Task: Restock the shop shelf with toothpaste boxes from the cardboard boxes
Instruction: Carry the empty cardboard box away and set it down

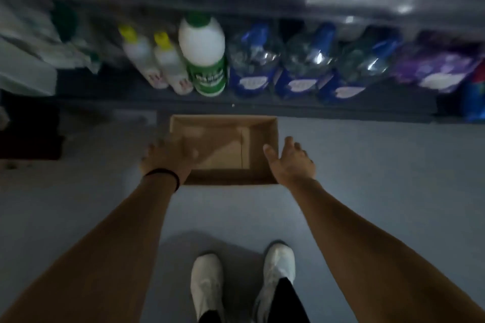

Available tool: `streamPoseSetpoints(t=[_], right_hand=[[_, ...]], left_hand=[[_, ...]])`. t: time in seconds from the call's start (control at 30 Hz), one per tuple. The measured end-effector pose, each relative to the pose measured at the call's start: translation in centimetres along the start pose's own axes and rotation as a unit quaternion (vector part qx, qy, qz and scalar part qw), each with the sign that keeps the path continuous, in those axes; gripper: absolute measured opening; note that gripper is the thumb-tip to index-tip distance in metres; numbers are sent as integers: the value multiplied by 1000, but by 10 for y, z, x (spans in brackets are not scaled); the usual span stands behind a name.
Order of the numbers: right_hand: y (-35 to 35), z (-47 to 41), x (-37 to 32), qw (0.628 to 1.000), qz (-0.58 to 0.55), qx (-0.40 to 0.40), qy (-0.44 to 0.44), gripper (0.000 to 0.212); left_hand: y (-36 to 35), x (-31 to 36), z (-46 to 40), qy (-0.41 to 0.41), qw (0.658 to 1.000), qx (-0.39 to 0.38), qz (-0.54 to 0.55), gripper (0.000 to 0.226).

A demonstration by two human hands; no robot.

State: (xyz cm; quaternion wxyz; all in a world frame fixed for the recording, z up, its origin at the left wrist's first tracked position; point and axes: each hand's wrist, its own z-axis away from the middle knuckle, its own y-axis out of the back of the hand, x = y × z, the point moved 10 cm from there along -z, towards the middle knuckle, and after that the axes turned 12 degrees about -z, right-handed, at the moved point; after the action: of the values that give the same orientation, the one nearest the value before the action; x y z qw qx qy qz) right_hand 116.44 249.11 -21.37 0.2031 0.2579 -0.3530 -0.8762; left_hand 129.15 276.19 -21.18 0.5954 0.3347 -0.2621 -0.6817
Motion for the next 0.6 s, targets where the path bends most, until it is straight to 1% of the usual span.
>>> streamPoseSetpoints(t=[0.13,0.3,0.37,0.5,0.6], right_hand=[[-41,-45,33,999,-24,29,-23,74],[-66,-84,58,995,-79,43,-31,76],[-76,-94,63,992,-113,36,-30,74],[-97,-108,66,980,-199,17,-24,68],[-104,-115,69,961,-271,46,-26,62]], left_hand=[[-52,0,-50,-5,1000,30,-6,68],[-78,-6,-78,12,993,81,90,78],[-87,-13,-92,20,986,84,144,73],[-105,-22,-121,20,961,98,259,54],[-116,-26,-131,34,940,109,322,50]])
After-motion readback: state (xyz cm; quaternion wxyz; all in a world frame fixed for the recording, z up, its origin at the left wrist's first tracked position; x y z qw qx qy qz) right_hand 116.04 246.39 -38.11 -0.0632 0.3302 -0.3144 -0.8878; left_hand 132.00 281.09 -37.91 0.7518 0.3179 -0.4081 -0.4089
